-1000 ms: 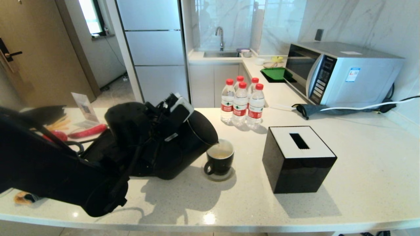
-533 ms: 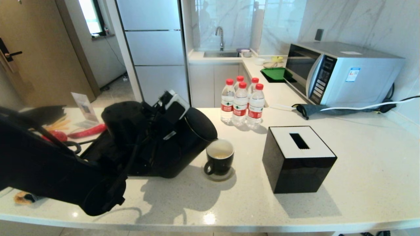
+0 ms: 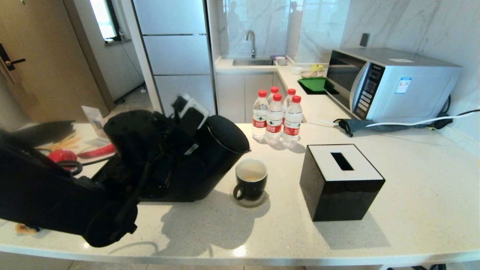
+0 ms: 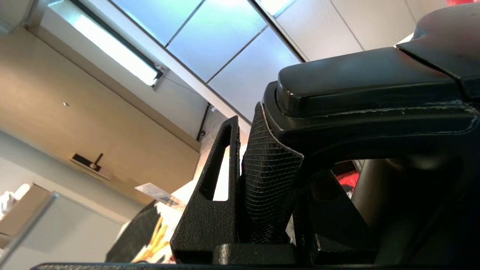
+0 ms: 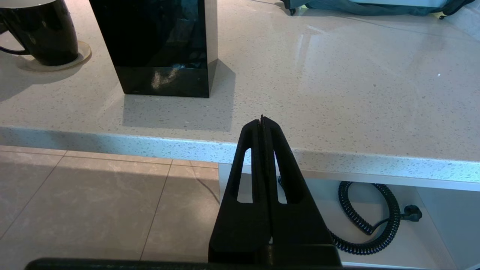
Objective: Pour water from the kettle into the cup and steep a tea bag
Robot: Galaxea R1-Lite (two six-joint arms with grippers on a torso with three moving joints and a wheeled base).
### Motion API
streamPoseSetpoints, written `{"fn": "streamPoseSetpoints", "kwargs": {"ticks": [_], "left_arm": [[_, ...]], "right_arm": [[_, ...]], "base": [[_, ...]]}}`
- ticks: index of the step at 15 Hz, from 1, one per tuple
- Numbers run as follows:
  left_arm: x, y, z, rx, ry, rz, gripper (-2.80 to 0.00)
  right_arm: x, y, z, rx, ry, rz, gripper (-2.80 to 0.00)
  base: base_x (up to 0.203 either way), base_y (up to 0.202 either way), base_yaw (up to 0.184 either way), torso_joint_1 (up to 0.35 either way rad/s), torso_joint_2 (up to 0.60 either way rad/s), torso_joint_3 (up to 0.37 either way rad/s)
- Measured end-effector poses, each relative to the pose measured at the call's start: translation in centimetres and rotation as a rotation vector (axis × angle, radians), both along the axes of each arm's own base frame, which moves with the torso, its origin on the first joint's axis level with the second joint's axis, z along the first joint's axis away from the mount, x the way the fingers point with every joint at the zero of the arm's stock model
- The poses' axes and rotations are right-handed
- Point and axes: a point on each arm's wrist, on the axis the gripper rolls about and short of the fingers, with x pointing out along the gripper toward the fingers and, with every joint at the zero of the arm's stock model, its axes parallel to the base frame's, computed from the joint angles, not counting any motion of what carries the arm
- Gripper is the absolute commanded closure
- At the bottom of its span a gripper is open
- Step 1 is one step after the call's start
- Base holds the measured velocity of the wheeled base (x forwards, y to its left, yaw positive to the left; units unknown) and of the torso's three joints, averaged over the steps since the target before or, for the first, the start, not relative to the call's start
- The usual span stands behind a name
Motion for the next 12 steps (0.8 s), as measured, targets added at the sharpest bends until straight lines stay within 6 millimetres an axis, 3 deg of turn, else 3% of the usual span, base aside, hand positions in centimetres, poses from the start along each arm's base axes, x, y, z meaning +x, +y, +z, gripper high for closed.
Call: {"fn": "streamPoseSetpoints", "kwargs": {"ticks": [5,12], "left_arm": [[-1.1,1.5,2.6,-0.162,-0.075,0.046,0.0],[-2.1,8.7,7.0,-0.427,-0.27,0.236,0.0]], "right_arm": [[0.0,0.0,0.0,0.0,0.0,0.0,0.0],[0.0,0.0,0.0,0.0,0.0,0.0,0.0]], "base": [[0.0,0.0,0.0,0.0,0.0,0.0],[0.0,0.0,0.0,0.0,0.0,0.0]]}}
